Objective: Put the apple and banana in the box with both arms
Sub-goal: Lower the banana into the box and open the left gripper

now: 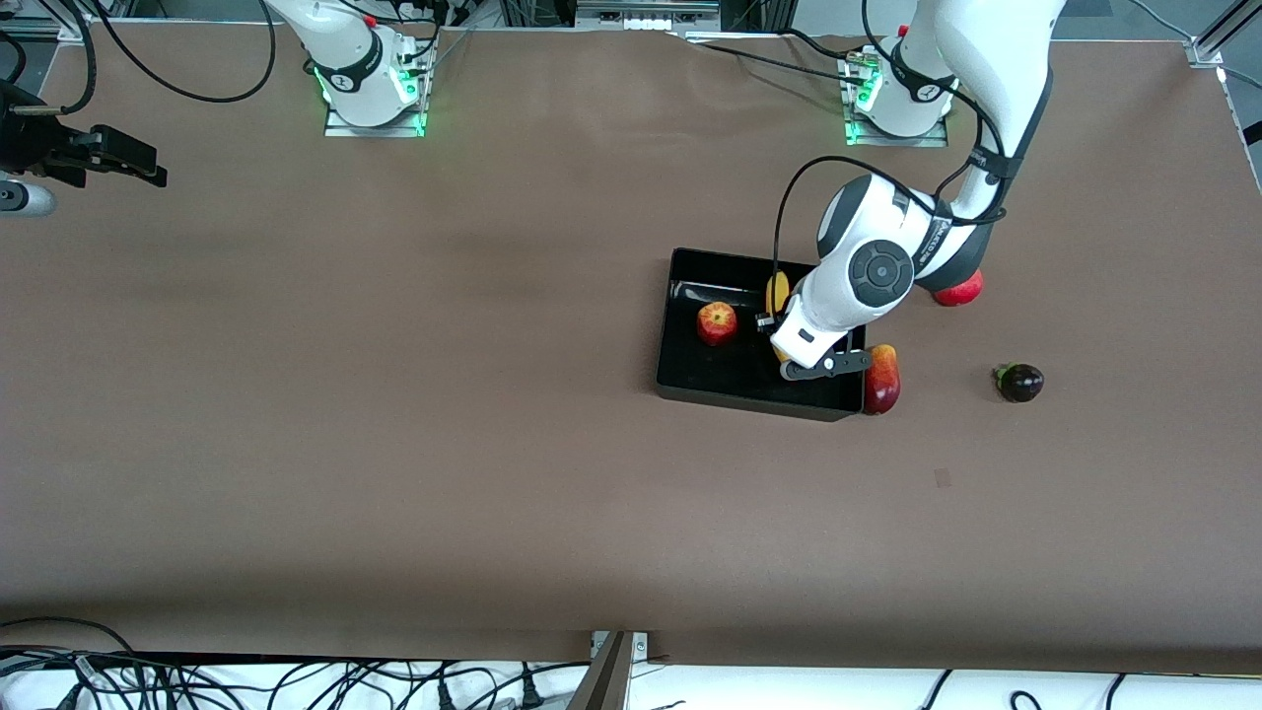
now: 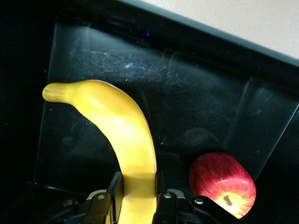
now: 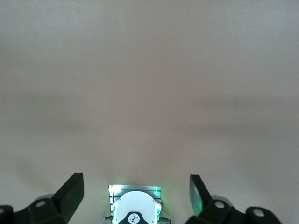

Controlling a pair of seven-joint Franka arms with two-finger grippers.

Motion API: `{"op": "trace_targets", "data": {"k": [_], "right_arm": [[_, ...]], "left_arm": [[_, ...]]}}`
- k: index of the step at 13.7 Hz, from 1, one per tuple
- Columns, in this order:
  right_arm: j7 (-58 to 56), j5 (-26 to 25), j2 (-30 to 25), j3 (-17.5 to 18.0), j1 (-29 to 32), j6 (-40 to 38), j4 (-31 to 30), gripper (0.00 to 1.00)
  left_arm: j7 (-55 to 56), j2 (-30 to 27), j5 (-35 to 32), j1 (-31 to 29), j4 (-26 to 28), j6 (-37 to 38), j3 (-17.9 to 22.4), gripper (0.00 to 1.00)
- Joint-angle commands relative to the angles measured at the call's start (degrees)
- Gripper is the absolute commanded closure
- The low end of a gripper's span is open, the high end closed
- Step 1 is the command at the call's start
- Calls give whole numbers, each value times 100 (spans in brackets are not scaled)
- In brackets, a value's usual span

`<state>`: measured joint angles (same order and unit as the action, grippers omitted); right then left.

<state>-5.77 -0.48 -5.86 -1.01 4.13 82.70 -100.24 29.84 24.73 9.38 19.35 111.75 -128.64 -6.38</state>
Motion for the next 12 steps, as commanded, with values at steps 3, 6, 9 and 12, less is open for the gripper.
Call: {"op": "trace_targets", "data": {"k": [3,6,9,12], "right_arm": [[5,31,50,-40,-35,-114,136,0],[5,31,50,-40,-35,-105,136,0],[5,31,50,-40,-35,-97,145,0],[5,22,50,-31,-35,-53,145,0]], "left_arm": [[-118,208,46,-2,-145,-291,5,100],[-110,243,37,-2,-74,-355,5,1],[-92,-98,46,-28,-39,-66,-4,0],[-101,-870,46,-98,-39,715,-4,0]]}}
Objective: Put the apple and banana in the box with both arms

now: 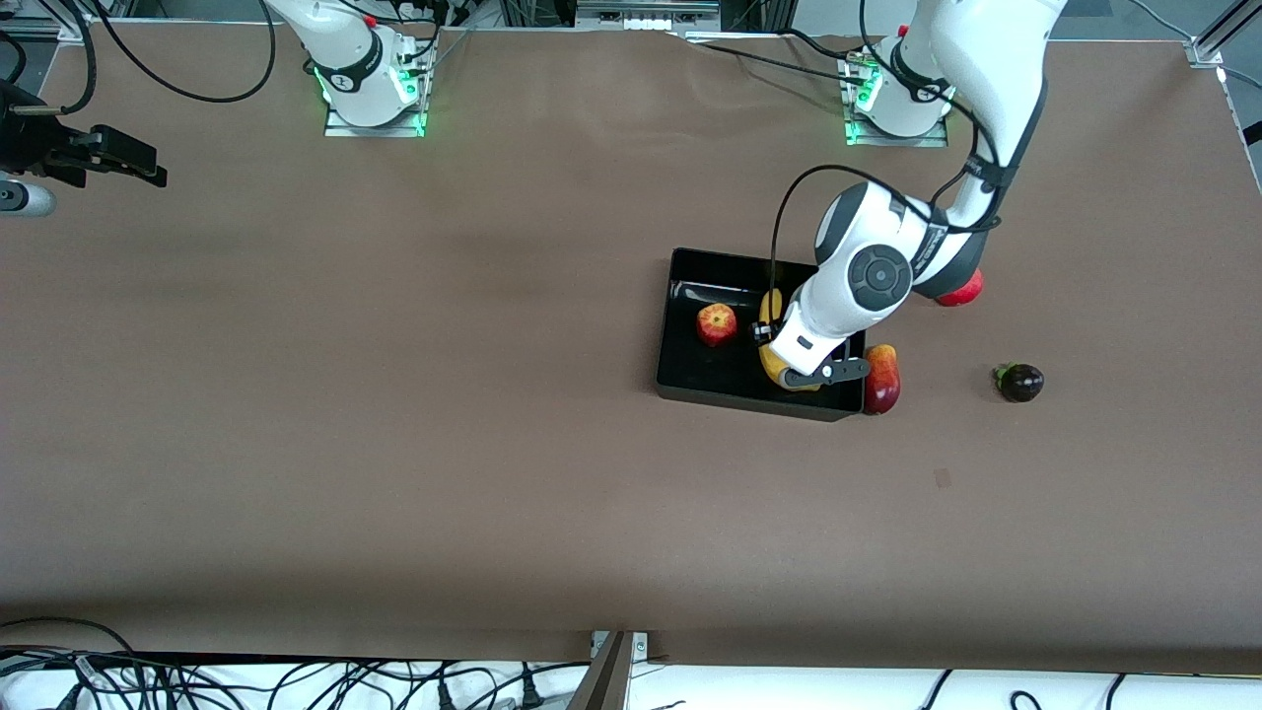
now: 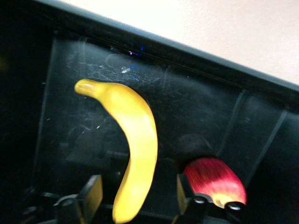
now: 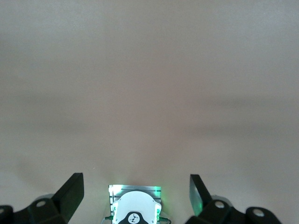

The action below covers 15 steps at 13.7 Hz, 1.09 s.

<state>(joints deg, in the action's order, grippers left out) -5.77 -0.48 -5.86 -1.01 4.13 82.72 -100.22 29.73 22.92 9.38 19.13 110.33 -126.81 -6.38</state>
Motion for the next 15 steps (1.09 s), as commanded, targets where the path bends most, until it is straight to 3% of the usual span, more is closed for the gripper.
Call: {"op": "trace_targets", "data": {"k": [1,3,7,10,12,15], "right_arm": [[14,22,49,-31,-35,-37,143,0],[49,22,58,-13,-61,94,143,0],[102,74,198,187,-158,192,134,0],[233,75,663,513,-727,262,169,0],[479,127,883,514,-835,507,274,0],[489,101,902,357,-782,570,545,0]], "left_arm": [[-90,-988,46,-171,94,787,-4,0],[-185,-1603,46,-426,77,1288,-4,0],[-1395,-2755,46,-1251,16,2438,5,0],[-2513,-2994,-496,-1587,-519,3047,154,0],[-2673,-3301,-866,-1666,-600,3233,207,0],[-2884,-3311,-956,-1912,-784,3444,207,0]]}}
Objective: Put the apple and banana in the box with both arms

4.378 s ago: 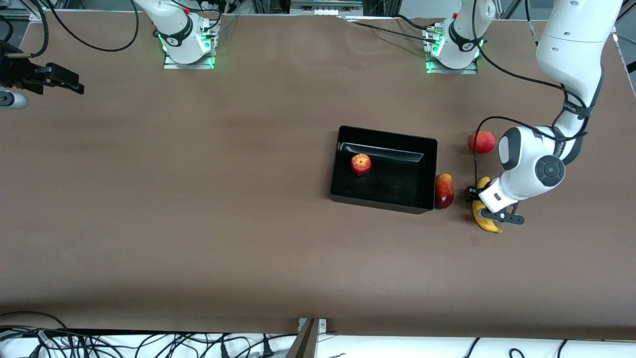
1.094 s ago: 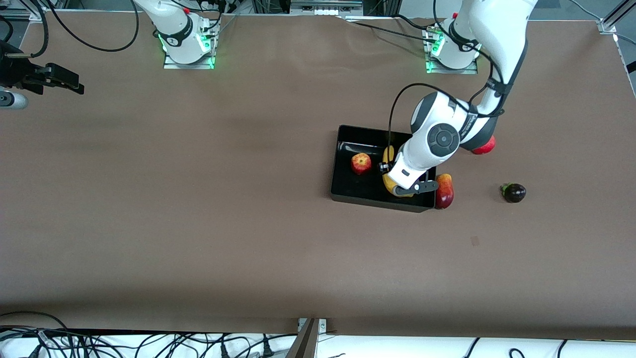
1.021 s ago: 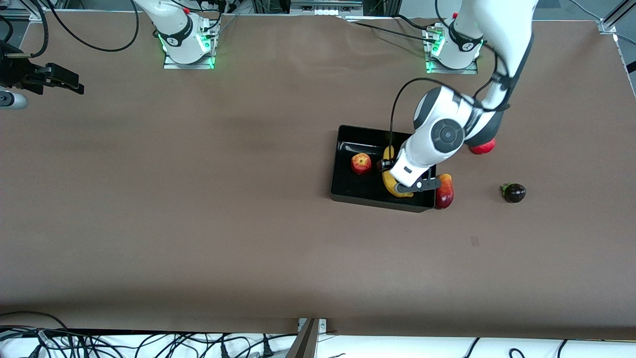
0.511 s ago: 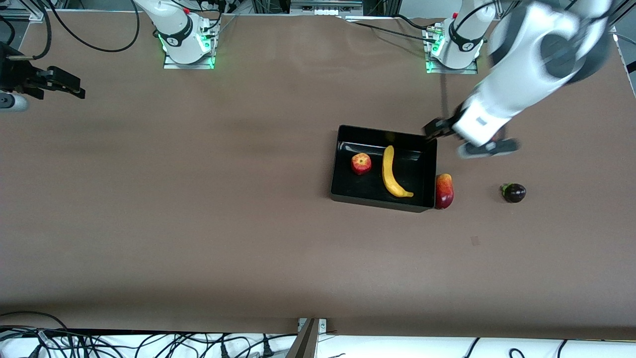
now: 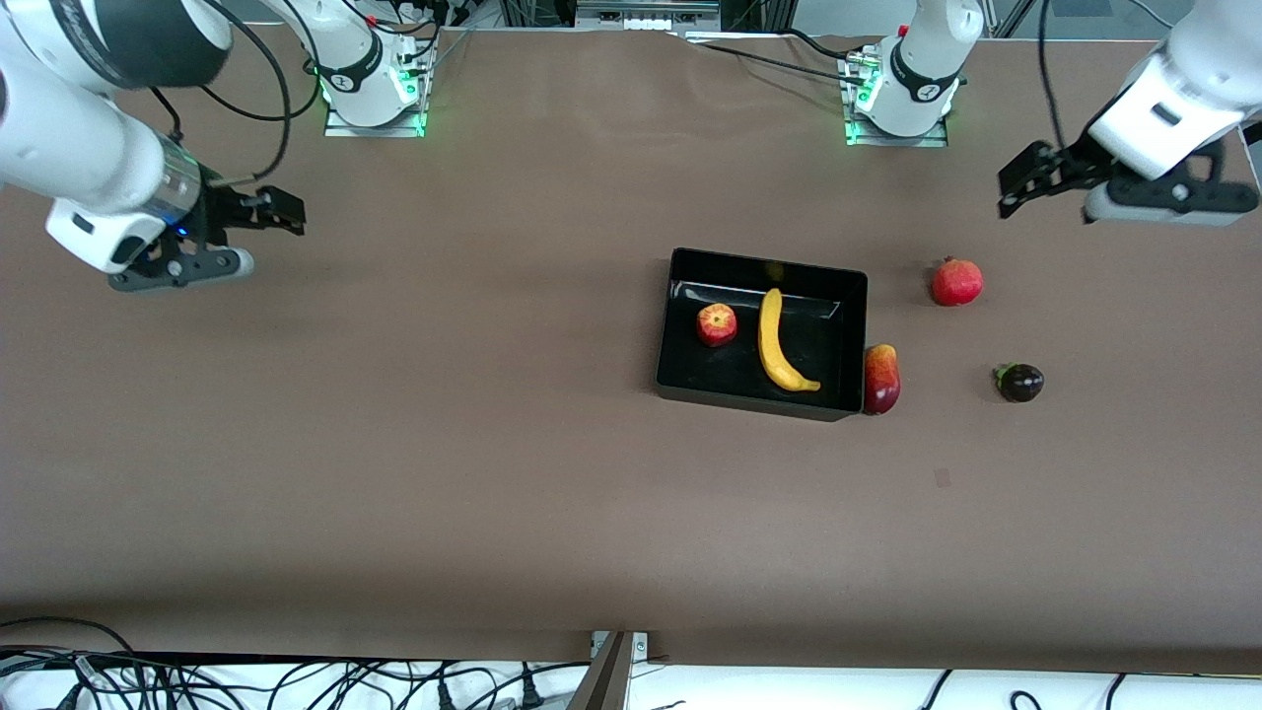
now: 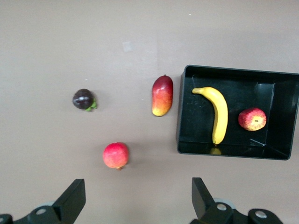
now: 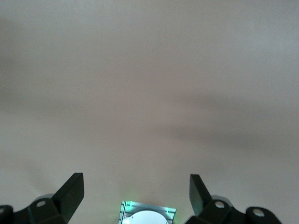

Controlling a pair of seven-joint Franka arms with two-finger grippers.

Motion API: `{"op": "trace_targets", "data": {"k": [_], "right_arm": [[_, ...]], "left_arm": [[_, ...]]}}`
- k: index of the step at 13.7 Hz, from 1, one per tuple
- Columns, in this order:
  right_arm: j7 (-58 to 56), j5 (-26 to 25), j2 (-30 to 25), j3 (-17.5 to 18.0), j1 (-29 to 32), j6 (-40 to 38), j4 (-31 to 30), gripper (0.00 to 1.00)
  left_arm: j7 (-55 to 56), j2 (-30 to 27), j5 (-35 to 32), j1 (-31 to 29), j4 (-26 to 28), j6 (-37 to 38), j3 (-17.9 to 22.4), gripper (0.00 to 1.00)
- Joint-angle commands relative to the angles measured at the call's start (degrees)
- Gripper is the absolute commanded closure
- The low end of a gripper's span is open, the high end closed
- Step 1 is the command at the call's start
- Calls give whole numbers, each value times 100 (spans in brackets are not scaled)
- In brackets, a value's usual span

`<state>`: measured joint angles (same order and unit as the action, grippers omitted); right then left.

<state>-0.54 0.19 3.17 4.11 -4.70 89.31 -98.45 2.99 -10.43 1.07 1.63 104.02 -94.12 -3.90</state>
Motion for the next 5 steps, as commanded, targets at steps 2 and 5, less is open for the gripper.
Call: {"op": "trace_targets", "data": {"k": [2,5], "right_arm": [[559,34,0,-113,22,-2,441,0],[924,-28,70,-164,-224,148,467,0]], "left_arm": [[-141,23,-124,-172,-163,297,-110,0],[-141,15,-115,-180,-172,412,-50,0]]}}
